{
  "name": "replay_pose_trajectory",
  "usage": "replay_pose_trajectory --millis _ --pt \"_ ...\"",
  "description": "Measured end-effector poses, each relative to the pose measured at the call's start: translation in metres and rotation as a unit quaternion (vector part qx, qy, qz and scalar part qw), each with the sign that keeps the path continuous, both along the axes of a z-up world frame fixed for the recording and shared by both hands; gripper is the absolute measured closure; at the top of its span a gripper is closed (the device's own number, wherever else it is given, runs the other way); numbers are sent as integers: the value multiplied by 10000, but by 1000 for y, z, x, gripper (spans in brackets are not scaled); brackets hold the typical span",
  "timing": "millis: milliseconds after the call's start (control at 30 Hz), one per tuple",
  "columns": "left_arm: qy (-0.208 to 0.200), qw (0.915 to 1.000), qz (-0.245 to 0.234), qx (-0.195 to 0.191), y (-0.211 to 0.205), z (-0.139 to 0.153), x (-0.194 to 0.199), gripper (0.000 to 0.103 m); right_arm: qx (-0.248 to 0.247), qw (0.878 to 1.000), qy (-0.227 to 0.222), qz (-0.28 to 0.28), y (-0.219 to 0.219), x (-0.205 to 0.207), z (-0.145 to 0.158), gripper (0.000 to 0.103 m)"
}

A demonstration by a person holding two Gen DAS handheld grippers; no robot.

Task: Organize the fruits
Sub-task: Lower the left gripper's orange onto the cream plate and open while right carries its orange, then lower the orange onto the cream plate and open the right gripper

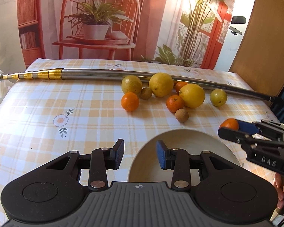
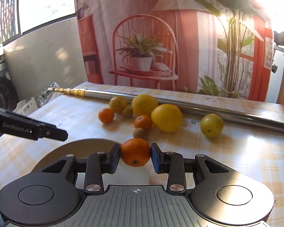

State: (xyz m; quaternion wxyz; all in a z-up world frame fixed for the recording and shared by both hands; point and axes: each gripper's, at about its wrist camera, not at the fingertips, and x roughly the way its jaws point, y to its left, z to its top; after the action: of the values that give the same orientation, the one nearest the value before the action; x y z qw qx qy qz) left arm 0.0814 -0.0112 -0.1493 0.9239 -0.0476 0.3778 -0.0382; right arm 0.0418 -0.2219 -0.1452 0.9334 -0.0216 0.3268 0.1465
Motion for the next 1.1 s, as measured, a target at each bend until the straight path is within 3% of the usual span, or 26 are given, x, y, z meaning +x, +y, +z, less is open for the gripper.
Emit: replay_pose_trajectory --millis 233,567,800,900,1100 --pt "-68 9999 74 -19 2 3 -8 64 0 9988 486 99 11 -23 -9 71" --pt "-101 9999 99 -7 2 5 -14 64 135 9964 831 52 9 -39 -12 70" --pt "-133 9999 106 4 2 6 -16 64 84 9966 801 173 15 -42 -9 69" --pt "-138 9998 119 1 3 6 -17 63 83 9980 623 102 14 -44 -4 53" --pt "-122 9998 131 9 3 5 -17 63 149 9995 193 -217 5 -43 3 51"
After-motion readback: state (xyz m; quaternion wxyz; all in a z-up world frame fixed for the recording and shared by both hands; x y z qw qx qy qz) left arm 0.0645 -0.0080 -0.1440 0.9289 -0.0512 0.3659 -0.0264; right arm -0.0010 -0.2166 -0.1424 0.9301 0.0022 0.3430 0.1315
